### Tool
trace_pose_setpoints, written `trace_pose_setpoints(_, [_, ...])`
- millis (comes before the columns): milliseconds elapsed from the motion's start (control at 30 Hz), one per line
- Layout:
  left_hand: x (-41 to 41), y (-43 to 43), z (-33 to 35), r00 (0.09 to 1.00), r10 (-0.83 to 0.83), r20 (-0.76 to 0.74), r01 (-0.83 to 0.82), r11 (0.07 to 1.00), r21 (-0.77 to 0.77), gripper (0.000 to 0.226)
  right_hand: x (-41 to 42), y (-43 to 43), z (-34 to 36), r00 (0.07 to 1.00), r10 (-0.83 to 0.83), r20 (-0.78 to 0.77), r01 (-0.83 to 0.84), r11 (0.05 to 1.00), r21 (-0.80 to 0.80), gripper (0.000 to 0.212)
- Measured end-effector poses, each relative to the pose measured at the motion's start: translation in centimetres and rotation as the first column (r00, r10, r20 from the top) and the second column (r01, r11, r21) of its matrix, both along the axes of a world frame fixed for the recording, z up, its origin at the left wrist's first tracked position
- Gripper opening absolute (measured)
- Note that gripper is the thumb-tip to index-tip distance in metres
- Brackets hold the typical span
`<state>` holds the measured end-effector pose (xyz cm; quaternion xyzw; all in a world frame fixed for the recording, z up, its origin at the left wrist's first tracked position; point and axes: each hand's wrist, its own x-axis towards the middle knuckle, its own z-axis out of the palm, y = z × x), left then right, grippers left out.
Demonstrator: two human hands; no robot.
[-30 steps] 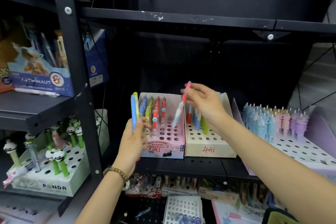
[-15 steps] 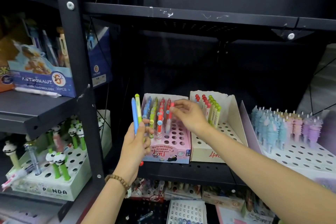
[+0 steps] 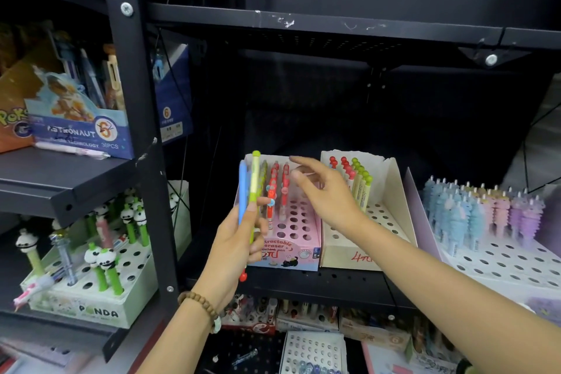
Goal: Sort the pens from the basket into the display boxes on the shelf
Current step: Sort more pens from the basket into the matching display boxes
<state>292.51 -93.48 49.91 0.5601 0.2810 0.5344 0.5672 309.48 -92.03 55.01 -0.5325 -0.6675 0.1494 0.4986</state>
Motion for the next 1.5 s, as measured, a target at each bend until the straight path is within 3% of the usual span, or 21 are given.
trace_pose_setpoints(167, [2.4, -1.3, 0.5, 0.987, -0.130, -0.091, 0.131, 0.991, 0.005, 0.029, 0.6, -2.7, 1.6, 0.907, 0.208, -0.366, -0.257, 0.962, -0.090, 0.023])
trace_pose_setpoints(400, [6.5, -2.0, 0.7, 0.958, -0.230, -0.170, 0.234, 0.972, 0.005, 0.027, 5.2, -4.9, 2.7, 0.823, 0.110, -0.557, -0.160, 0.986, -0.041, 0.027])
trace_pose_setpoints(567, [7.4, -1.6, 0.7, 0.969, -0.175, -0.174, 0.169, 0.984, -0.048, 0.026, 10.0, -6.4, 4.2, 0.849, -0.067, -0.523, 0.172, 0.973, 0.155, 0.028])
trace_pose_setpoints(633, [7.7, -1.6, 0.7, 0.978, -0.164, -0.132, 0.151, 0.983, -0.102, 0.027, 11.2, -6.6, 3.9, 0.872, -0.122, -0.473, 0.228, 0.958, 0.174, 0.029])
trace_pose_setpoints(733, [8.0, -1.7, 0.8, 0.987, -0.154, -0.055, 0.142, 0.973, -0.181, 0.026, 11.9, -6.5, 2.8, 0.903, -0.149, -0.402, 0.236, 0.956, 0.175, 0.030])
trace_pose_setpoints(1233, [8.0, -1.6, -0.1, 0.982, -0.162, 0.095, 0.180, 0.958, -0.222, 0.020, 10.6, -5.2, 1.4, 0.948, -0.123, -0.292, 0.172, 0.974, 0.148, 0.031])
trace_pose_setpoints(1333, [7.8, -1.4, -0.1, 0.986, -0.134, 0.101, 0.155, 0.959, -0.236, 0.020, 10.8, -5.1, 1.8, 0.929, -0.136, -0.344, 0.198, 0.968, 0.154, 0.030])
trace_pose_setpoints(1500, [8.1, -1.5, -0.4, 0.991, -0.122, 0.054, 0.131, 0.962, -0.240, 0.019, 11.2, -5.3, 1.4, 0.852, -0.148, -0.503, 0.191, 0.981, 0.035, 0.032])
